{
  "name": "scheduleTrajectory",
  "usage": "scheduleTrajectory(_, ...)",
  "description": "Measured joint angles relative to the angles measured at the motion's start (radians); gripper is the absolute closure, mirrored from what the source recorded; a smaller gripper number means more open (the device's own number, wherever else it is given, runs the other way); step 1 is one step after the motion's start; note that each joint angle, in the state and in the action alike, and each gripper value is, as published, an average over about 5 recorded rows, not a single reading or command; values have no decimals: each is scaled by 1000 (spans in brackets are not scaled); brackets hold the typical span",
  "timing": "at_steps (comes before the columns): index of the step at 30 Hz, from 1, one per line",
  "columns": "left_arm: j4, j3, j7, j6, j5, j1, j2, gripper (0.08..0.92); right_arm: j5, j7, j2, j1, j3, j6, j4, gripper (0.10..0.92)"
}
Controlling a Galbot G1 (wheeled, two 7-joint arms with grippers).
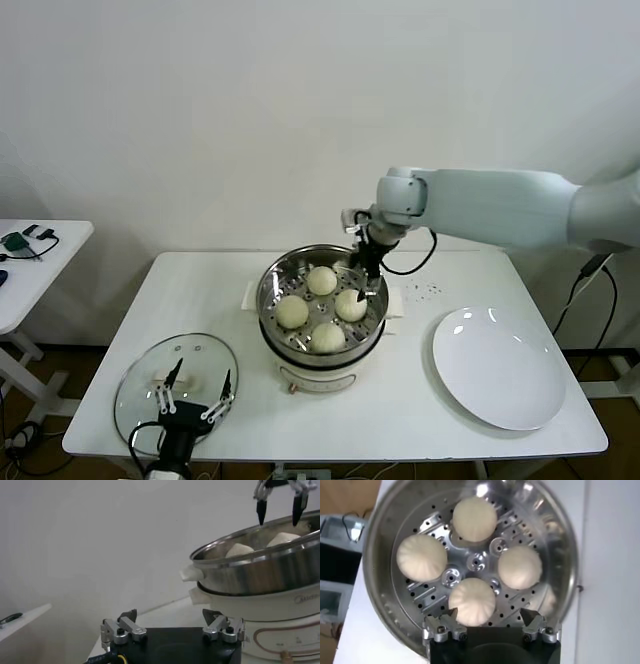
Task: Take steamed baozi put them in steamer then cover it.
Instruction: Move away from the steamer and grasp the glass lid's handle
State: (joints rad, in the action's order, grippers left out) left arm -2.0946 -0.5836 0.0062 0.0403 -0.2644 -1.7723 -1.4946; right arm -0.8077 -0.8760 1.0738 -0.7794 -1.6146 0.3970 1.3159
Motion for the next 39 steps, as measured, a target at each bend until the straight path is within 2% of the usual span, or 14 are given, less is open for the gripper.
scheduleTrajectory(6,1,5,1,-2,-13,6,-3,177,-7,34,-103,2,44,-60,46,203)
scheduleTrajectory(12,-2,3,-2,-7,-25,15,-8,177,-18,166,-237,83,138,-174,96,203)
scheduleTrajectory(22,-15,0,-19,-17,-79,30,-17,177,17,414,-429,539,595,-393,156,203)
scheduleTrajectory(29,-15,-6,-28,-29,-143,36,-19,177,82,531,-454,967,1044,-505,185,203)
scheduleTrajectory(39,-15,-35,-38,-46,-362,44,-22,177,137,623,-390,1494,1572,-594,238,203)
